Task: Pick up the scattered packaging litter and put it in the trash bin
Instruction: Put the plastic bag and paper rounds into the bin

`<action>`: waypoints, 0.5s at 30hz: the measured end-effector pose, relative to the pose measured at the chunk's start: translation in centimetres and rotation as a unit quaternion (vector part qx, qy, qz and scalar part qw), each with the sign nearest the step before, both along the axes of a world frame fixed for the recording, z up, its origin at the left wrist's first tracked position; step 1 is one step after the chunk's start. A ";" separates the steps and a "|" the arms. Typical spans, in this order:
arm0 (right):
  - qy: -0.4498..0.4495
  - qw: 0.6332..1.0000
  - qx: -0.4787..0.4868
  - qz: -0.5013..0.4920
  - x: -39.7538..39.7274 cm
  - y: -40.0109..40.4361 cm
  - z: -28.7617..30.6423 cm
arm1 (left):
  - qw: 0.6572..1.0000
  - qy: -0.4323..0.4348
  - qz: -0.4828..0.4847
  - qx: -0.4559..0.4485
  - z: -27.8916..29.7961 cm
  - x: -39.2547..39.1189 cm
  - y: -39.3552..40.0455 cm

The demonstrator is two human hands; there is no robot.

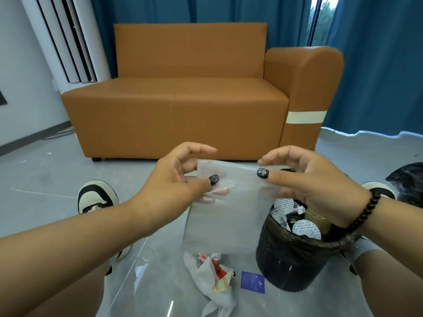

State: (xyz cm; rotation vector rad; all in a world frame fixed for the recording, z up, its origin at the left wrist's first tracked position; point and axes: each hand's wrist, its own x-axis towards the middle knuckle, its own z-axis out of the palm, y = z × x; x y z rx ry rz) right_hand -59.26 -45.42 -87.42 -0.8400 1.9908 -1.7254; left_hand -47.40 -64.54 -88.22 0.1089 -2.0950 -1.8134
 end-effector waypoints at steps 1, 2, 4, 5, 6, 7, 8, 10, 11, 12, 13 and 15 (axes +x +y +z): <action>-0.064 0.997 -0.021 0.030 0.1 0.2 0.0 | 1.000 0.000 -0.002 0.001 0.0 -0.1 0.1; -0.088 0.994 -0.030 0.050 0.1 0.4 0.1 | 1.000 -0.001 -0.005 0.005 0.1 -0.2 0.2; -0.034 0.998 -0.017 0.050 0.0 0.8 0.2 | 0.999 -0.006 -0.018 0.026 0.0 -0.4 0.4; 0.002 0.999 -0.016 0.043 -0.1 0.9 0.3 | 0.999 -0.009 -0.022 0.037 -0.1 -0.6 0.5; 0.035 0.999 -0.017 0.034 -0.1 0.9 0.4 | 0.999 -0.010 -0.025 0.045 -0.1 -0.8 0.6; 0.067 0.997 -0.013 0.026 -0.2 0.9 0.5 | 0.998 -0.012 -0.024 0.055 -0.2 -1.0 0.8; 0.096 0.995 -0.006 0.018 -0.3 1.0 0.4 | 0.998 -0.013 -0.016 0.055 -0.4 -1.2 1.0; 0.139 0.990 -0.005 0.017 -0.8 0.8 0.6 | 0.999 -0.016 0.002 0.051 -0.2 -1.8 0.8; 0.155 0.988 -0.007 0.020 -0.8 0.9 0.6 | 0.997 -0.021 0.004 0.070 -0.2 -1.9 0.9; 0.180 0.983 -0.012 0.017 -1.2 0.9 0.6 | 0.996 -0.019 -0.002 0.091 0.0 -2.3 0.8; 0.208 0.978 -0.009 0.012 -1.4 1.1 0.6 | 0.992 -0.018 -0.015 0.121 0.0 -2.4 0.9; 0.282 0.959 0.006 0.006 -1.6 1.3 0.6 | 0.988 -0.016 -0.037 0.146 0.1 -2.5 1.3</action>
